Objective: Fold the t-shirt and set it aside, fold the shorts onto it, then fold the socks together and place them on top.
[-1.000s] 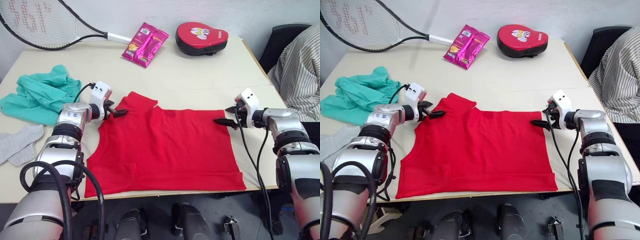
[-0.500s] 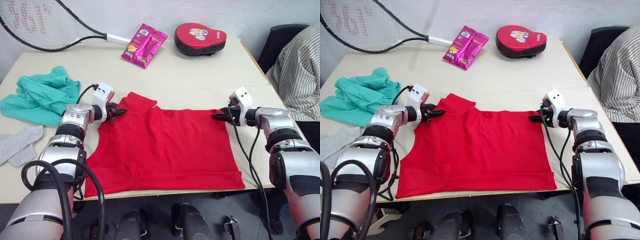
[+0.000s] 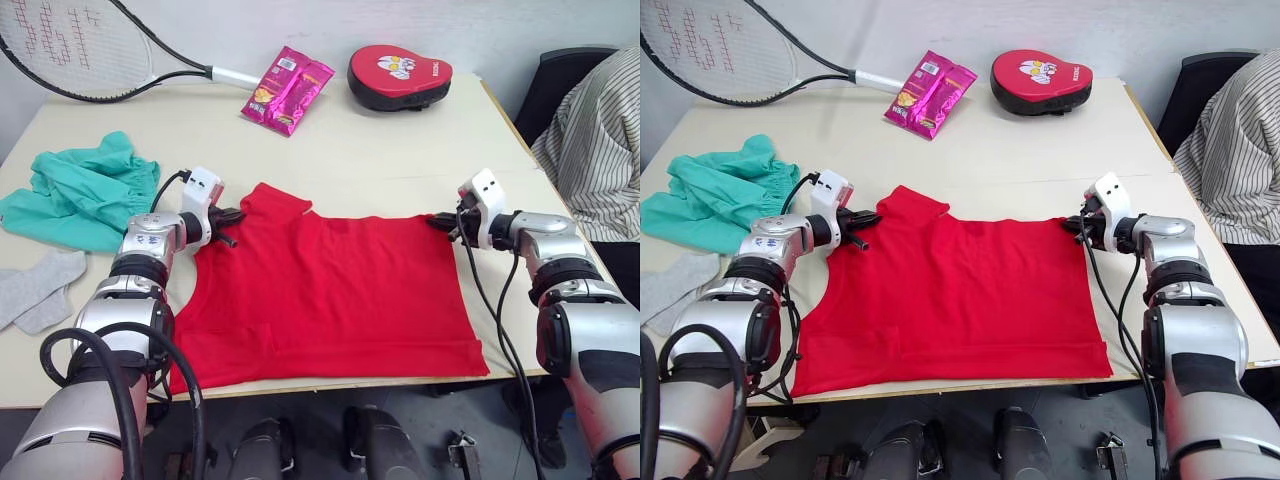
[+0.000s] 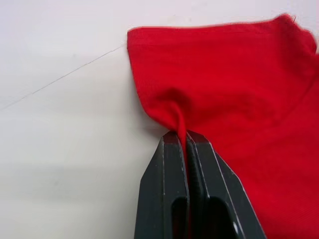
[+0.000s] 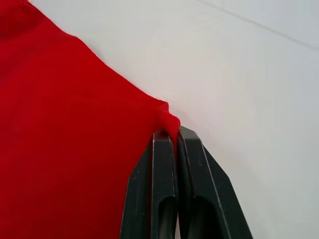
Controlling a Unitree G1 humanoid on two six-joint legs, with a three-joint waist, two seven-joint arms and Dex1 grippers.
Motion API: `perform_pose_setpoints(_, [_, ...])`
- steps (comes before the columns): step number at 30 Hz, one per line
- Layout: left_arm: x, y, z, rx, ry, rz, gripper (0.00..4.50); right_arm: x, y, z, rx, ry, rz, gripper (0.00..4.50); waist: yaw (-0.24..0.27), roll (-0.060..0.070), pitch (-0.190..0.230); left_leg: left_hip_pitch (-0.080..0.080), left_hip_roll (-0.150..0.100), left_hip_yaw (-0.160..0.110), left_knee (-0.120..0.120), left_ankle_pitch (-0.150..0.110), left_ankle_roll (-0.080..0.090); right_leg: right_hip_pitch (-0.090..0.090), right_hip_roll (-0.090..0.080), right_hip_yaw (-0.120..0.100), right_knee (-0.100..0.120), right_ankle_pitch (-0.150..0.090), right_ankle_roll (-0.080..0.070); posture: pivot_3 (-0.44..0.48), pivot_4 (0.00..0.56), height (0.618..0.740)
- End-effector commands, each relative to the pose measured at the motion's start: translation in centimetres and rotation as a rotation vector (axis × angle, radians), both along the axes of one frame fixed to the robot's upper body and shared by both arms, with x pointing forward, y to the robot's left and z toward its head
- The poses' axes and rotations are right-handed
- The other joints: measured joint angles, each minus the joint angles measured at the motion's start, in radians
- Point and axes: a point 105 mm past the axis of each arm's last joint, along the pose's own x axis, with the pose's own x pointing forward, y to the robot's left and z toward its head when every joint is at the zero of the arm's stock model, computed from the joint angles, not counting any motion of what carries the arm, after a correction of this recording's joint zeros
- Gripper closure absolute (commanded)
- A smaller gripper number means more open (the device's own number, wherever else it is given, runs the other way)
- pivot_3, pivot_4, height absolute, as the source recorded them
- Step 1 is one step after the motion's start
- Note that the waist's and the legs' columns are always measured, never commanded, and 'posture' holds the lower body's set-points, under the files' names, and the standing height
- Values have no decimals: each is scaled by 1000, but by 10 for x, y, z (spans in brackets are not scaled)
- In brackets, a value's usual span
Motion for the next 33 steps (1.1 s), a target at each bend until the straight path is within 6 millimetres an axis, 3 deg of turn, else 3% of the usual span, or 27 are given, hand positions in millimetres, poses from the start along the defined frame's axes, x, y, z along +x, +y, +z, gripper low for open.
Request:
perform_pose_setpoints(1, [-1,4,24,-43,-112,-33,4474,-2,-7,23,43,-118,22,4500,0,0,0,0,0,0,0,0,0,0,0,0,0,0,0,0,150,740])
perform_pose_setpoints(7, [-7,13,37,-57,-199,-66,4474,-12,-17,27,73,-166,55,4500,0,0,0,0,0,0,0,0,0,0,0,0,0,0,0,0,150,740])
perform_pose_setpoints(15, [-27,32,26,-1,-221,-116,4474,-27,-34,25,103,-207,63,4500,-1,0,0,0,0,0,0,0,0,0,0,0,0,0,0,0,150,740])
perform_pose_setpoints(21, [-39,40,22,-1,-250,-117,4474,-37,-35,19,127,-226,91,4500,2,0,0,0,0,0,0,0,0,0,-1,0,0,0,0,0,150,740])
perform_pose_setpoints(30, [-60,35,-5,86,-206,-176,4474,-62,-30,-38,7,-116,134,4500,4,0,0,0,0,-1,3,0,0,1,-3,0,-1,0,0,0,150,740])
perform_pose_setpoints(33, [-66,38,-8,84,-176,-181,4474,-65,-36,-39,-20,-127,120,4500,4,0,0,1,0,-1,3,0,0,1,-3,0,-1,0,0,0,150,740])
